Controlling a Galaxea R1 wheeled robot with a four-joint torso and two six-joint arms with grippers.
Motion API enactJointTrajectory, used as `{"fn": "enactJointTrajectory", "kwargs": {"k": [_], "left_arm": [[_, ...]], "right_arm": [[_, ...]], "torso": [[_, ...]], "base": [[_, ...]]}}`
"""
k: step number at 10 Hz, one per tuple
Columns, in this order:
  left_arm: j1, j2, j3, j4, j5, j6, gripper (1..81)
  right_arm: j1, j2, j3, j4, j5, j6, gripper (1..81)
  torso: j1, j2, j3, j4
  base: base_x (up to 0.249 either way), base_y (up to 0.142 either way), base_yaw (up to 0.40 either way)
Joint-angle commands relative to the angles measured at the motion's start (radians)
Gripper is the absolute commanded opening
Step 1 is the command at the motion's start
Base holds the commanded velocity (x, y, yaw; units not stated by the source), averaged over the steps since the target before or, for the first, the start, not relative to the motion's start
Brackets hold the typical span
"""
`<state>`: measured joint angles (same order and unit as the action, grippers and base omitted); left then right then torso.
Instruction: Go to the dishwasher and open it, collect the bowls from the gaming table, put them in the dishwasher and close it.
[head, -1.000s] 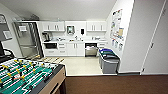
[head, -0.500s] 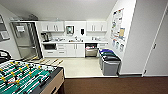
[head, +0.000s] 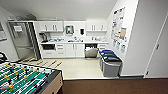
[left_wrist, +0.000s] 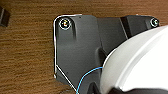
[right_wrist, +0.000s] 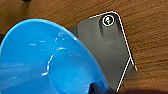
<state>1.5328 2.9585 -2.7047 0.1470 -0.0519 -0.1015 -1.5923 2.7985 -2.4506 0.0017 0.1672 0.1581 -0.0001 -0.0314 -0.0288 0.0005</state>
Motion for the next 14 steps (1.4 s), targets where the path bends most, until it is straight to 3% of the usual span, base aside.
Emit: {"fn": "enactJointTrajectory", "kwargs": {"k": [1, 14], "left_arm": [[-0.049, -0.008, 0.0, 0.009, 0.047, 0.005, 1.0], [-0.049, -0.004, 0.0, 0.009, 0.047, 0.005, 1.0]], "right_arm": [[0.044, -0.018, 0.001, -0.012, -0.043, 0.0, 1.0], [0.047, -0.017, 0.001, -0.012, -0.046, 0.0, 1.0]], "torso": [[0.0, 0.0, 0.0, 0.0], [0.0, 0.0, 0.0, 0.0]], "base": [[0.169, 0.0, 0.0], [0.175, 0.0, 0.0]]}}
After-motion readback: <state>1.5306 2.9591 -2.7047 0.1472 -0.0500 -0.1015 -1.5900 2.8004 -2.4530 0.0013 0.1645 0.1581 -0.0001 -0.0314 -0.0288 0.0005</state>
